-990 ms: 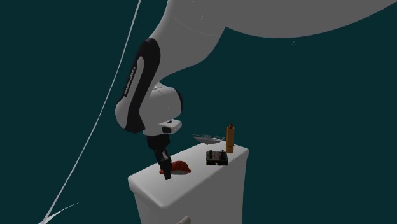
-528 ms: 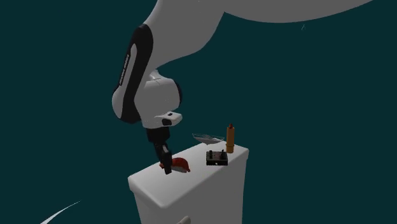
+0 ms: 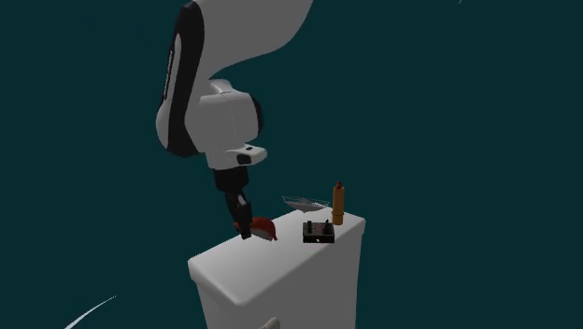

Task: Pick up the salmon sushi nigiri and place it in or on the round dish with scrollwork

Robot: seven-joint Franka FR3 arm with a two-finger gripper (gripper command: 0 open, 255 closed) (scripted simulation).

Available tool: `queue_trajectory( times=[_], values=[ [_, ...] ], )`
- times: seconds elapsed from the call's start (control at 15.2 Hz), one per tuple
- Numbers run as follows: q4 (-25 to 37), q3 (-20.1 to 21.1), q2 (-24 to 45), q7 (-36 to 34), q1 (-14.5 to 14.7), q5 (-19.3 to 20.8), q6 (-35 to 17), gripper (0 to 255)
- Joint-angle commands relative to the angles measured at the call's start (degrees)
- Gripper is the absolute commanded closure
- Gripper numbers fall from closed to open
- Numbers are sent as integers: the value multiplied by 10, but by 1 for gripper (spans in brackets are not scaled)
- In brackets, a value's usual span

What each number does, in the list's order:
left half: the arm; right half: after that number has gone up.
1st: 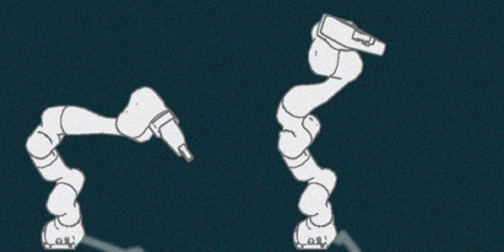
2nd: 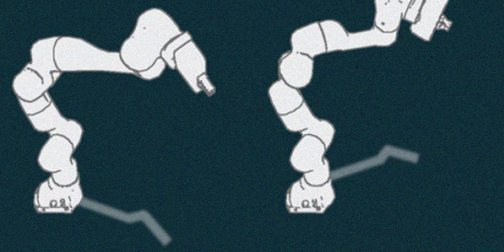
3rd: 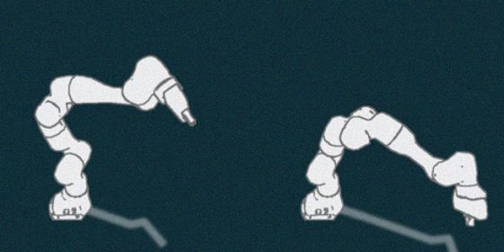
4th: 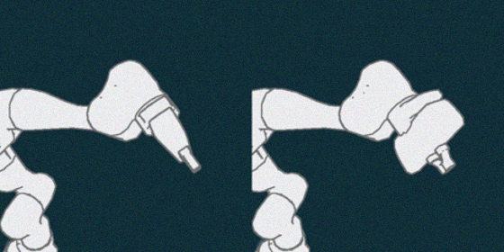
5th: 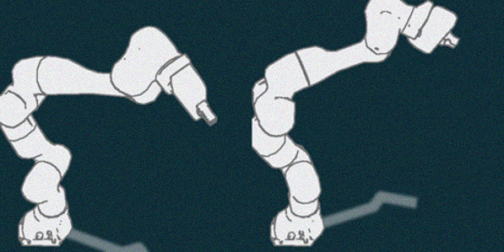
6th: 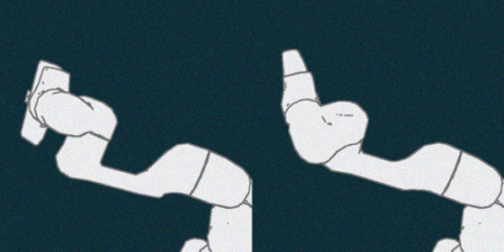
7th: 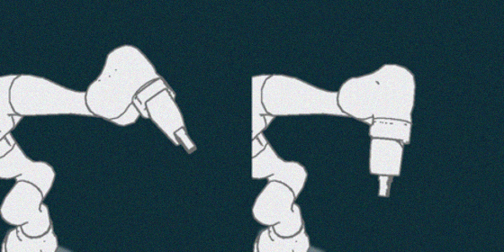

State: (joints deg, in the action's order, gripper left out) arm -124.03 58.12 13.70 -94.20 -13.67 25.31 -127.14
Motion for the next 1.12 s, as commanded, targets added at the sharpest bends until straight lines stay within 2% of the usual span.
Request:
queue_trajectory(
  times=[0.0,0.46,0.73,1.06],
  values=[
    [1,11,-18,16,-11,-21,8,255],
    [19,34,-67,61,-36,-80,43,255],
    [108,-13,39,38,3,12,80,255],
    [234,-69,143,50,57,77,130,255]
  ],
)
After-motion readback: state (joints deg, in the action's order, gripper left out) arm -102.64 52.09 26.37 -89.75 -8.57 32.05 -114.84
